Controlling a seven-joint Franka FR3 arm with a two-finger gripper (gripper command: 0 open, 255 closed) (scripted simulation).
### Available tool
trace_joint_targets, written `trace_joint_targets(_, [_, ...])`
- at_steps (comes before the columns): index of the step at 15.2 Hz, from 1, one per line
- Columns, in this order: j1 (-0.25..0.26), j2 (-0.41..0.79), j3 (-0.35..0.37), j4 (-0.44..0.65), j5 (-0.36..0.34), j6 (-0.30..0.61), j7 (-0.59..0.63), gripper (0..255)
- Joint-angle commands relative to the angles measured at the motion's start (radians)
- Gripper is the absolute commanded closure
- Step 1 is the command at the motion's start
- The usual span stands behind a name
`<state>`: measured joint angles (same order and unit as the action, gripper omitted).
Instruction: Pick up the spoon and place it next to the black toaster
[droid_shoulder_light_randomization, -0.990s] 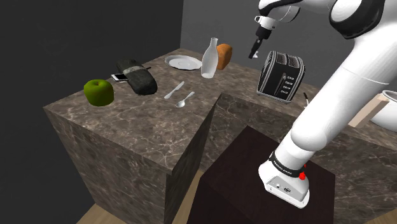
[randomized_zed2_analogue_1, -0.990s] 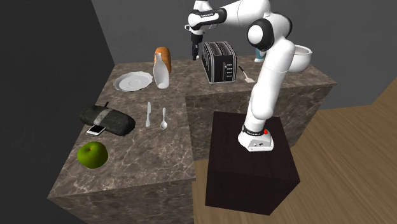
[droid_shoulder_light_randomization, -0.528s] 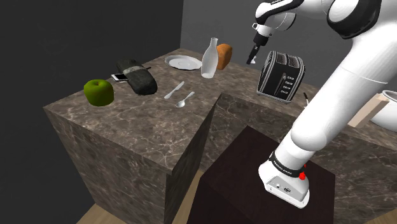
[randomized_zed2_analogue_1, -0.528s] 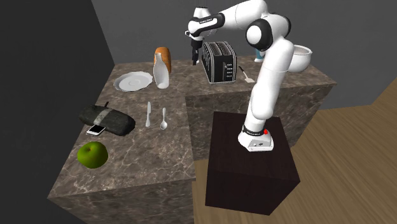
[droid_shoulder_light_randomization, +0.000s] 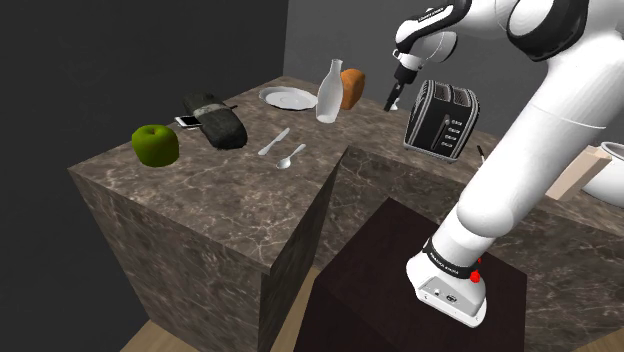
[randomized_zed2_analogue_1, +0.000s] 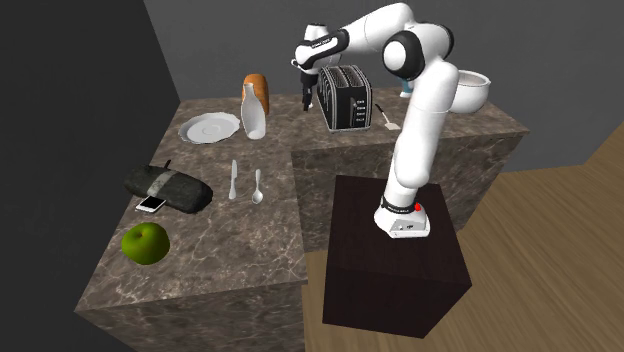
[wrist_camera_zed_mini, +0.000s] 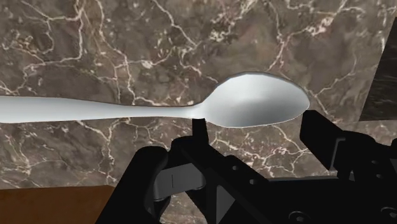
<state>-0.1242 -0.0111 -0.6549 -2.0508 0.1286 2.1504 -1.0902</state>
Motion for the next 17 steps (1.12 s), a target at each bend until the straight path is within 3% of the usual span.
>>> trace_joint_targets(1, [-0.001, 0.013, -0.001, -0.018, 0.012, 0.028, -0.011, 255])
trace_joint_targets(17, [-0.015, 0.138, 0.010, -0.120, 0.144, 0.216, -0.119, 255])
